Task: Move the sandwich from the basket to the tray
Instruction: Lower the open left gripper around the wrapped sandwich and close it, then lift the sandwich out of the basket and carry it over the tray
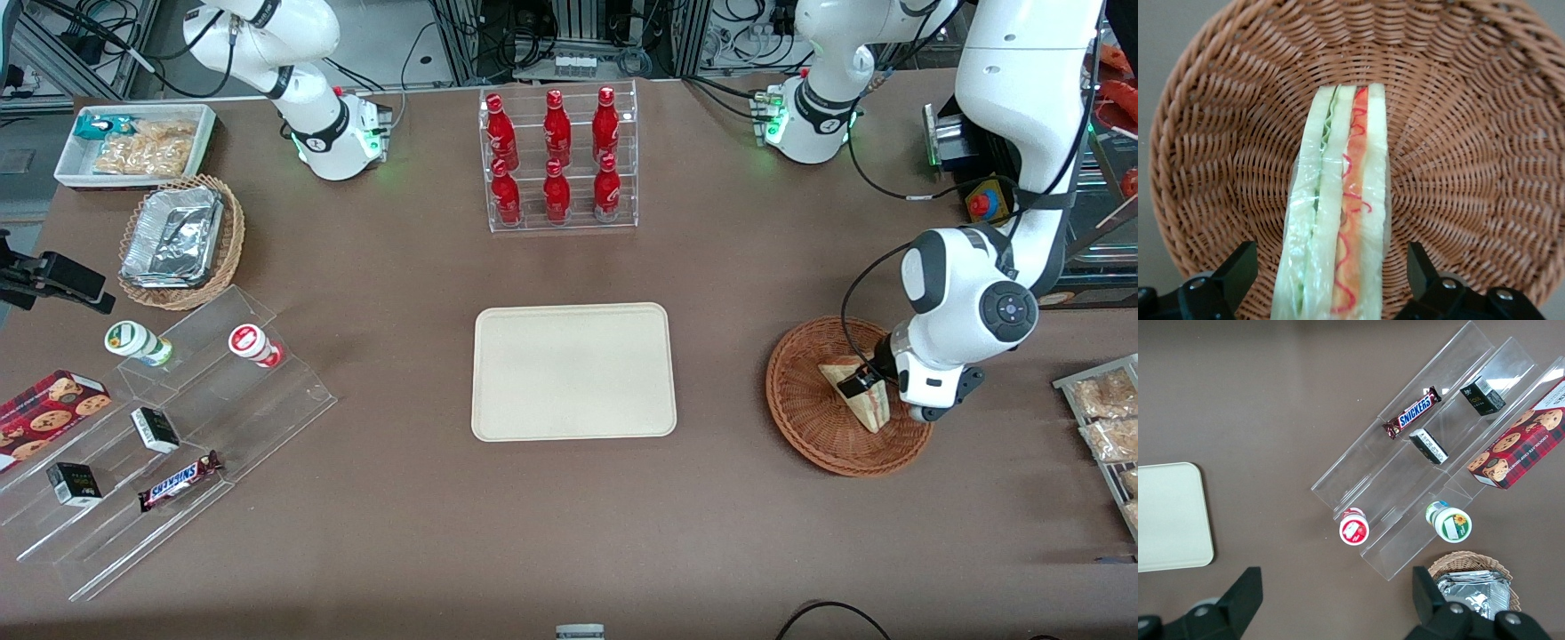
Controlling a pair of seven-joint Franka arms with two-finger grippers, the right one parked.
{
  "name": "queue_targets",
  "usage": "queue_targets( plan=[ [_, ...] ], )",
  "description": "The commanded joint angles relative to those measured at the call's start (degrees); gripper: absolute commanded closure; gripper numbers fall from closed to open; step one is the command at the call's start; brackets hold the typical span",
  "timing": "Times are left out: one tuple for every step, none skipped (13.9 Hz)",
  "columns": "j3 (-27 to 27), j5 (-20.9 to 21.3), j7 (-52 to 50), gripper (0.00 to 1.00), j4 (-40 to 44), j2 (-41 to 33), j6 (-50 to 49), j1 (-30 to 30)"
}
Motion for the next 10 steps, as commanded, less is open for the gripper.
queue_targets(
  plan=[
    [-0.4,-0.5,-1.5,0.57,-0.1,-0.4,0.3,0.3],
    [-0.4,-0.5,-1.6,0.78,0.0,-0.6,0.0,0.3],
    [-0.4,-0.4,-1.3,0.88,0.3,-1.2,-0.9,0.3],
    [-0.4,-0.3,-1.0,0.90,1.0,-1.4,-2.1,0.2],
    [-0.5,0.1,-0.8,0.91,2.3,-2.2,-3.7,-0.1],
    [-0.8,0.3,1.0,0.91,3.6,-2.5,-5.6,-0.2],
    [-0.9,0.9,5.5,0.91,4.9,-2.8,-7.4,-1.1],
    [-0.9,2.1,11.4,0.90,6.0,-2.8,-8.7,-2.6],
    [-1.1,2.8,16.6,0.89,7.1,-2.9,-10.3,-3.1],
    [-1.6,2.7,17.9,0.89,8.8,-2.8,-12.7,-4.4]
  ],
)
